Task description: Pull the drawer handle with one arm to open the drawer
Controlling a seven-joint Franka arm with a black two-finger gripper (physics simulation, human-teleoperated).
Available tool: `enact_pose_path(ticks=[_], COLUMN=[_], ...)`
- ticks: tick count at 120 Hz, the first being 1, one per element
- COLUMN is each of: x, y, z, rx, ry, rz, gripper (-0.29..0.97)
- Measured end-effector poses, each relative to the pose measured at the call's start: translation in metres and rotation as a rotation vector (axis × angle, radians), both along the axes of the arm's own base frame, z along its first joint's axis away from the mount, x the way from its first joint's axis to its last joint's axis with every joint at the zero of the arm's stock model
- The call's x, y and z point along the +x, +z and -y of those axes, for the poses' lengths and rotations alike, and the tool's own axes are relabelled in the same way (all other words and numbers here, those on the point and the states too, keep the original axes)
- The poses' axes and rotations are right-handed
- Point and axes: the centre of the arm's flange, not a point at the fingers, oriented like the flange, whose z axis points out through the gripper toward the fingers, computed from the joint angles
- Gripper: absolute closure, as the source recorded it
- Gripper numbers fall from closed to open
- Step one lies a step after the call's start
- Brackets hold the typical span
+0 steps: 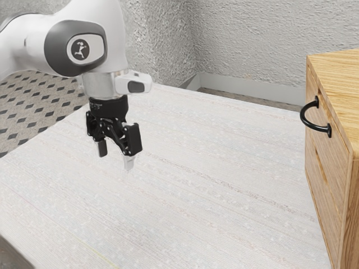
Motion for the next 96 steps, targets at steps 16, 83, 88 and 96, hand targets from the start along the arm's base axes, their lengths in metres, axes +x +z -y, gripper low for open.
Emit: enact_pose_path(ticks=[16,83,88,96], x=[0.010,-0.009,-0.003,0.004], y=[0.007,0.109,0.105,0.103], z=[-0.024,-0.012,0.012,0.041], rx=[0.005,-0.048,-0.098,-0.166], ry=[0.022,0.103,0.121,0.160], rz=[0.101,0.377,0.373,0.382], gripper=[0.00,0.00,0.00,0.00])
